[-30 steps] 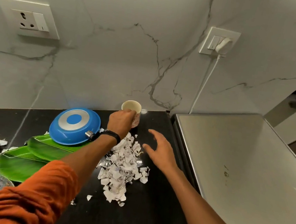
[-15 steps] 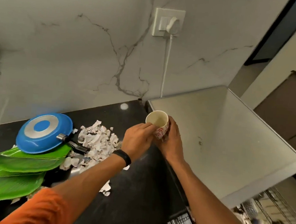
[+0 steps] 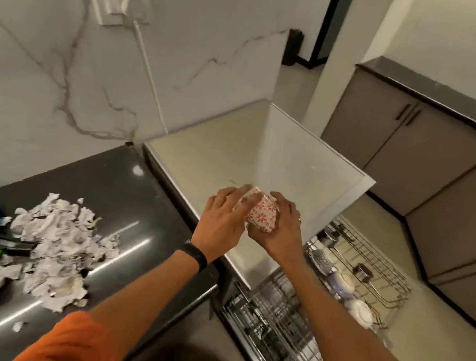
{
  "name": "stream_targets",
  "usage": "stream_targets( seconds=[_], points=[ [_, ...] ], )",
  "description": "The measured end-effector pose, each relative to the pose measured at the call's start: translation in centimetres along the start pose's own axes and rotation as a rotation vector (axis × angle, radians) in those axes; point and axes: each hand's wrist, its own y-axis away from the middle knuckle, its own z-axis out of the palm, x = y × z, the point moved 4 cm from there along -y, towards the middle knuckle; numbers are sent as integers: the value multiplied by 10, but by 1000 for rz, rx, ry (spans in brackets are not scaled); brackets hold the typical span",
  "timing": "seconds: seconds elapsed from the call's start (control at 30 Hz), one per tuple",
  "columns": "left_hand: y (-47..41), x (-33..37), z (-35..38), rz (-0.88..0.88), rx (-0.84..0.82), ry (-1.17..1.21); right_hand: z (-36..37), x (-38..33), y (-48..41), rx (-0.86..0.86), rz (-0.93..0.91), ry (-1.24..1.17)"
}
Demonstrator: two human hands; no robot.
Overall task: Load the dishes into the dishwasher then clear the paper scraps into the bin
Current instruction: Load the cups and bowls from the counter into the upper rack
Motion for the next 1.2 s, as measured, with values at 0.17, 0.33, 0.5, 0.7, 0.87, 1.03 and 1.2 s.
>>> stream_targets(
  seconds=[0.17, 0.33, 0.5, 0.7, 0.87, 1.03, 1.2],
  points=[
    [-17, 77, 49, 142, -128, -134, -77, 62, 26, -25, 76, -129],
    [-25, 151, 98, 31, -224, 0, -145, 126, 53, -25, 55, -172],
    [-4, 204, 151, -266, -314, 391, -184, 171, 74, -59, 69, -248],
    [12, 236, 168, -429, -405, 631, -183, 205, 92, -148, 158, -276],
    [29, 230, 187, -793, -476, 995, -165, 231, 103, -321, 161, -210],
    [38, 235, 205, -919, -540, 1020, -142, 242, 109, -466, 112, -177],
    [53, 216, 216, -1052, -401, 1063, -113, 253, 100, -537, 92, -179]
  ],
)
